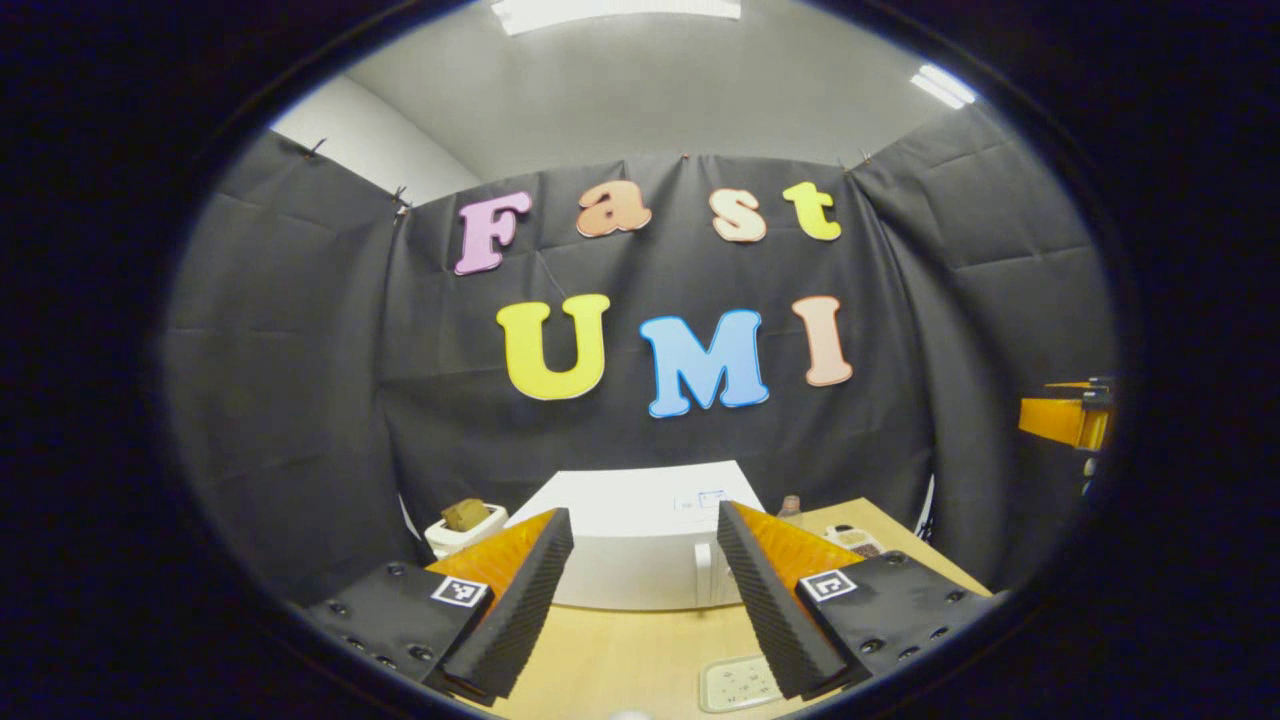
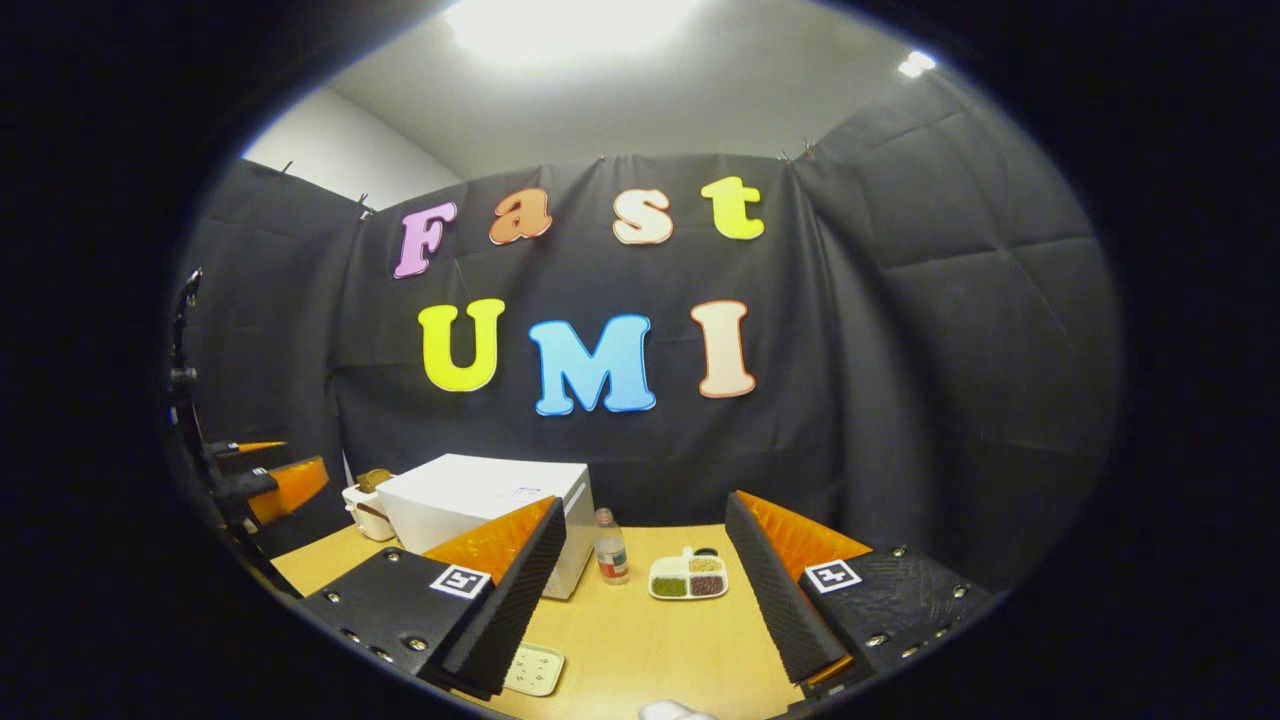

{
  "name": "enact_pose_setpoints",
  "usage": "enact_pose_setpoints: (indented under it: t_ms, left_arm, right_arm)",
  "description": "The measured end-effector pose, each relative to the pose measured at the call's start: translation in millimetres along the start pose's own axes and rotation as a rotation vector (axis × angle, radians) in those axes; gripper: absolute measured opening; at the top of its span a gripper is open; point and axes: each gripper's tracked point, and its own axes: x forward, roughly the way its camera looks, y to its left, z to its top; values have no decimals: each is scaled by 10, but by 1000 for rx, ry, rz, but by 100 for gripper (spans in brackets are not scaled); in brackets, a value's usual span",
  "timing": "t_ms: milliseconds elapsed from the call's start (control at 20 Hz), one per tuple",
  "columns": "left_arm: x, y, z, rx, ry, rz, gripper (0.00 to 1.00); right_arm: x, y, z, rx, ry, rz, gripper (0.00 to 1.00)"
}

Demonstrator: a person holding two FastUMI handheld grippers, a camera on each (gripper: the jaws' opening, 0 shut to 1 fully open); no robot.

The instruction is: Open the microwave oven with the left hand, put the food in, and close the microwave oven.

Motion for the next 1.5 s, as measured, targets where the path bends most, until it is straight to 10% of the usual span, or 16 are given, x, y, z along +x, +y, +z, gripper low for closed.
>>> enact_pose_setpoints:
  t_ms: [1500]
  left_arm:
    - [-354,454,87,-65,-7,-34,100]
  right_arm:
    - [-244,524,-63,35,11,-9,98]
